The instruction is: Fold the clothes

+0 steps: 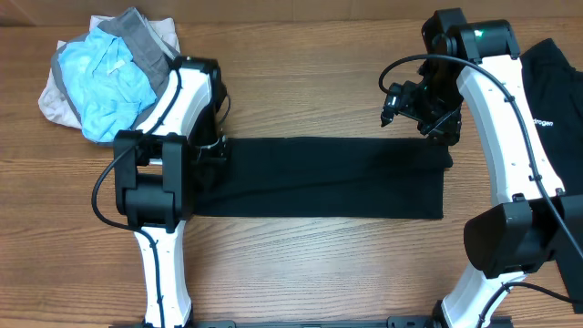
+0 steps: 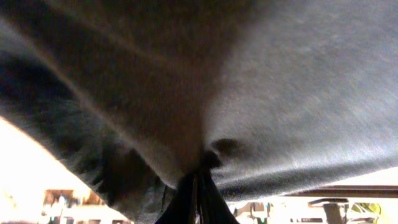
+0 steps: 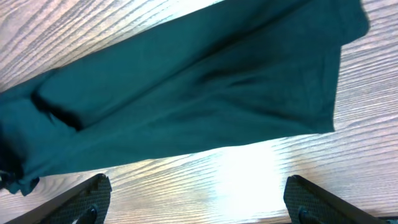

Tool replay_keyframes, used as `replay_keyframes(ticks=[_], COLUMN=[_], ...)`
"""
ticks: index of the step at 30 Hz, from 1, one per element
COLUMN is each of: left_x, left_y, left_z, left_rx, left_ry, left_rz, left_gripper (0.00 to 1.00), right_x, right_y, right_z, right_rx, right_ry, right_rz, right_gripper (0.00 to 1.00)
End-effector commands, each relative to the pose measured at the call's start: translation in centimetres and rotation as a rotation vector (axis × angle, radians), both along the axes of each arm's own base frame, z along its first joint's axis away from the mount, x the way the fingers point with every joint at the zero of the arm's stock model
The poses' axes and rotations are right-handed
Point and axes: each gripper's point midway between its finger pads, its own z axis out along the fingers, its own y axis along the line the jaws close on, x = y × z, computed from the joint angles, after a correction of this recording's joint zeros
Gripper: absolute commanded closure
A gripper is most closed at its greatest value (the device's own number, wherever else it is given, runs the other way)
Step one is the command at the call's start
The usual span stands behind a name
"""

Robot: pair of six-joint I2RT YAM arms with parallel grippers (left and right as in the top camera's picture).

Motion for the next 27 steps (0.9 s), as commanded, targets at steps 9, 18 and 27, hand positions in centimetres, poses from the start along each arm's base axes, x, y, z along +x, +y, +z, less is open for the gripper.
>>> replay_keyframes(ticks=[9, 18, 27], left_x=[-1.4, -0.7, 3.3], left_y=[5.9, 5.0, 0.9], left_z=[-0.1, 0.5, 5.5], left_rx=[0.213, 0.179, -0.108], left_ry=[0.018, -0.017, -0.337], left_rz=[0.122, 0.16, 0.2], left_gripper=[0.6, 0.53, 0.54], right_x=[-0.2, -0.7, -0.4], right_y=[-0.1, -0.2, 0.7], right_z=[0.6, -1.3, -6.4], right_rx=[0.006, 0.001, 0.05], right_ry=[-0.027, 0.013, 0.029], right_rz=[-0.002, -0.001, -0.002], right_gripper=[0.07, 0.07, 0.3])
